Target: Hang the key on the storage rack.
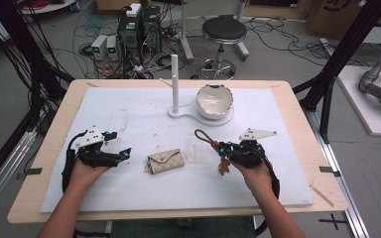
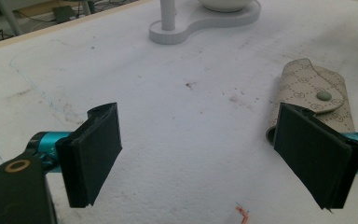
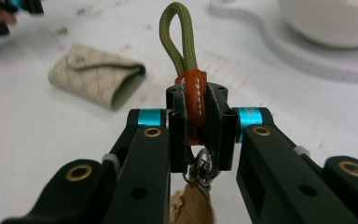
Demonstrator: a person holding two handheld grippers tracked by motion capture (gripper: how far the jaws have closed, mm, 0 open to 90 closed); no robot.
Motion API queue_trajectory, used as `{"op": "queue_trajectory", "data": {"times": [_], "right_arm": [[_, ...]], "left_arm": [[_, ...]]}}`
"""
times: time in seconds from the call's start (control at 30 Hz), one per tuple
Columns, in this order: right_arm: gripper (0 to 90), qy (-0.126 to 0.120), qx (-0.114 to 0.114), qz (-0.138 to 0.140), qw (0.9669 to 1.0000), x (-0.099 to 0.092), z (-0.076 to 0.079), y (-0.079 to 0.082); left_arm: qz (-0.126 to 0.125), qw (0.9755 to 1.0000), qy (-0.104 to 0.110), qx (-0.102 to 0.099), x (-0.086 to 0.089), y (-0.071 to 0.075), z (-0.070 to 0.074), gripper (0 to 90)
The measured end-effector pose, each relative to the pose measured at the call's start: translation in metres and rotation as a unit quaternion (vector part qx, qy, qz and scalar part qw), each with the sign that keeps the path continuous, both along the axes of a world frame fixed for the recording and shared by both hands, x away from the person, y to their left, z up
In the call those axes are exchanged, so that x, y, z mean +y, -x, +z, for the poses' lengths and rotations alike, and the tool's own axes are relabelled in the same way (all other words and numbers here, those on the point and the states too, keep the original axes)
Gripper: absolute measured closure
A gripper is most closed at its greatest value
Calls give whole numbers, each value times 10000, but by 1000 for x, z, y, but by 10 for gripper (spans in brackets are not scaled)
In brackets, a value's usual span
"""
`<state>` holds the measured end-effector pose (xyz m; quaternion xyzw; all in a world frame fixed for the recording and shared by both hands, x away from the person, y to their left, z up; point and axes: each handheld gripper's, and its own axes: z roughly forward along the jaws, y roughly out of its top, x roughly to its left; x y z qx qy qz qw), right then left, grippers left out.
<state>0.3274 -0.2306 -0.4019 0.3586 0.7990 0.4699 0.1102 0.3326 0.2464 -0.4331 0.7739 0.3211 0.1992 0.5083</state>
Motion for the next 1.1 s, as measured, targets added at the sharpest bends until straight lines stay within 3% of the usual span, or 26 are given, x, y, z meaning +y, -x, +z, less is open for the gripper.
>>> {"op": "queue_trajectory", "data": {"times": [0.3, 0.43, 0.67, 1.1], "right_arm": [[816, -151, -126, 55, 9998, 3, 12, -7], [816, -475, -199, 44, 9987, 5, 22, -15], [815, -692, -448, 15, 9966, 15, 44, -34], [814, -423, -780, 152, 9959, 49, 93, -77]], "left_arm": [[25, 10000, 18, -16, 0, 0, 0, 151], [15, 10000, -11, -22, 1, 1, 1, 151], [29, 10000, 4, -54, 2, 1, 1, 151], [35, 10000, 34, -75, 4, 0, 2, 151]]}}
